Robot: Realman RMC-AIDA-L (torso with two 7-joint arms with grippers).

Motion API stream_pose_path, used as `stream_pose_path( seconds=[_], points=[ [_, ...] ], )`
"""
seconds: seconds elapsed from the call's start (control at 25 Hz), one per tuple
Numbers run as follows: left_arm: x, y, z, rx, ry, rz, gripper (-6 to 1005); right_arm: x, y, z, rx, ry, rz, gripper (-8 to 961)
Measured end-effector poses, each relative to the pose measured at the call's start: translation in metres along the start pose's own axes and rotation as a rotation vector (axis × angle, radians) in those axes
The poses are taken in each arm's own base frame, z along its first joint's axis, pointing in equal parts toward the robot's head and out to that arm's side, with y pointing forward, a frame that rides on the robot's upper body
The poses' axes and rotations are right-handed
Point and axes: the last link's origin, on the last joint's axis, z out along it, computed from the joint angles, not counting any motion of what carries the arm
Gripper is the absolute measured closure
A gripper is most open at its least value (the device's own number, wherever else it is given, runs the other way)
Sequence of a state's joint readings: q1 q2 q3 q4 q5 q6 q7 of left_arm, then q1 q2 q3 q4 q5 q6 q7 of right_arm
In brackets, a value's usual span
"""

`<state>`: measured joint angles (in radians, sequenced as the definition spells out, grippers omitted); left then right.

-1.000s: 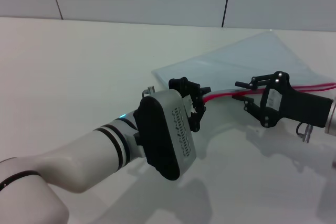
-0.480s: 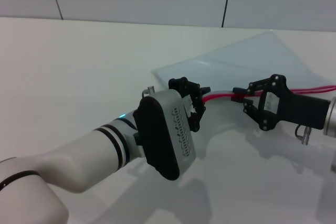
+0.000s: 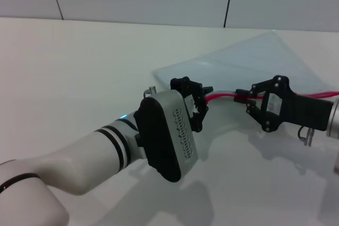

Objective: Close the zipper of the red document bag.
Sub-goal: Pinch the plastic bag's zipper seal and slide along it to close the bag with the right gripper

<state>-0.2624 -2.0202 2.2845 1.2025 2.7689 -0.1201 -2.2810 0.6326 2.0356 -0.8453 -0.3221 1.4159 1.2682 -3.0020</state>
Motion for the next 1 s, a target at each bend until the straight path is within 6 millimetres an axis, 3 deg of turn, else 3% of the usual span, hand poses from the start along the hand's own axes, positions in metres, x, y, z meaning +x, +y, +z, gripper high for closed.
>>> stream_pose_path(
  seconds=[0.52,1.0],
  points=[
    [0.025,0.008,-0.023,0.005,0.081,0.045,947,0.028,-0.002,-0.015,0.075,0.173,0.039,875],
    [0.039,0.020,-0.036,-0.036,0.146,0.066,948,0.070,-0.030,-0.044,0.329,0.441,0.168,875]
  ],
)
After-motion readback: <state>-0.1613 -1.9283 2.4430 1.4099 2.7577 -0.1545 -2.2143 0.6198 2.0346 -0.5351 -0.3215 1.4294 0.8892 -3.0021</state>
